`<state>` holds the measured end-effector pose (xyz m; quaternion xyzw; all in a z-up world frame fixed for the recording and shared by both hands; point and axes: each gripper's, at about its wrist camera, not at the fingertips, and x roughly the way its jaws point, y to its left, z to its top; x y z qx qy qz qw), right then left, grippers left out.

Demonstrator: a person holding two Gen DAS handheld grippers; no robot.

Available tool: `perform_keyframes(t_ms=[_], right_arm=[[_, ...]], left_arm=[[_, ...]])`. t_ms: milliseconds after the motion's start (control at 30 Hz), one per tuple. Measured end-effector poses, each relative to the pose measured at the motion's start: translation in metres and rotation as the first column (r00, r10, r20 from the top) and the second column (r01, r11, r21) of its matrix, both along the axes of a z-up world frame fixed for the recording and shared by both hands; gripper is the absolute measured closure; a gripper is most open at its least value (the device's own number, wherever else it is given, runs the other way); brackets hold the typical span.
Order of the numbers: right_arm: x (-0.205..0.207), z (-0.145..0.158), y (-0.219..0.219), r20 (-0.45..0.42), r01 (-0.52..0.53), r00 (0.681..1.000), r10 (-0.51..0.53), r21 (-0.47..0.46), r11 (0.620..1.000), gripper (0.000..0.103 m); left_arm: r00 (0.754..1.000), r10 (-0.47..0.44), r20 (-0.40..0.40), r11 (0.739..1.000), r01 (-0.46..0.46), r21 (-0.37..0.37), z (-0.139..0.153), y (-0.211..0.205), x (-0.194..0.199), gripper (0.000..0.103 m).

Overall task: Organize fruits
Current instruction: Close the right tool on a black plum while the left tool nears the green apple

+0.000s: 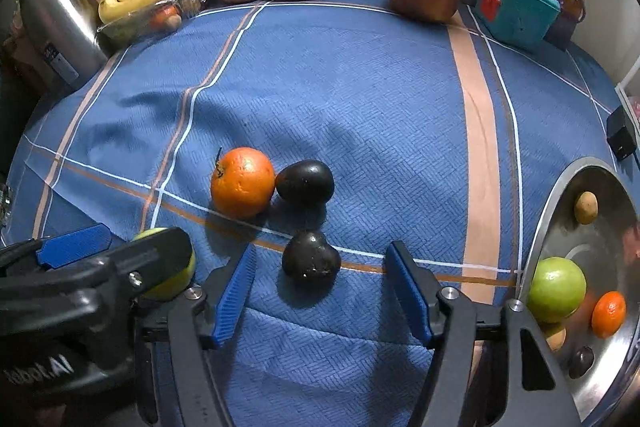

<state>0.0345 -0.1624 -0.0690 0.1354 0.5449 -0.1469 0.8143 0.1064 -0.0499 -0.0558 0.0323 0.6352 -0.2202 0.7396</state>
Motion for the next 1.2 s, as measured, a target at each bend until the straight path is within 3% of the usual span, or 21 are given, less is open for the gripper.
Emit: perform_keyframes(t_ms=[167, 400, 1033, 1200], right_arm=[[0.002, 0.0, 0.0, -0.005, -0.002, 1.0, 0.002, -0.014, 1.0, 0.041], [-0.004, 0.002, -0.004, 0.0, 0.004, 1.0, -0.004, -0.014, 1.0, 0.055], [-0.002, 0.006, 0.001, 0.019, -0.024, 1.0, 0.023, 0.013, 1.0, 0.075], [-0.002, 0.007, 0.001, 0.024, -0.024, 0.999, 0.023, 0.022, 0.999, 0.076]], left_arm=[[1.0, 0.009, -0.022, 1.0, -0.009, -0.001, -0.005, 0.002, 0.001, 0.032], [0.999, -0.003, -0.053, 1.0, 0.002, -0.024, -0.009, 0.003, -0.004, 0.047], [0.998, 0.01, -0.055, 1.0, -0.011, -0.029, -0.007, -0.001, -0.008, 0.048], [0.998, 0.018, -0.055, 0.999, -0.02, -0.032, -0.006, 0.001, -0.007, 0.048]])
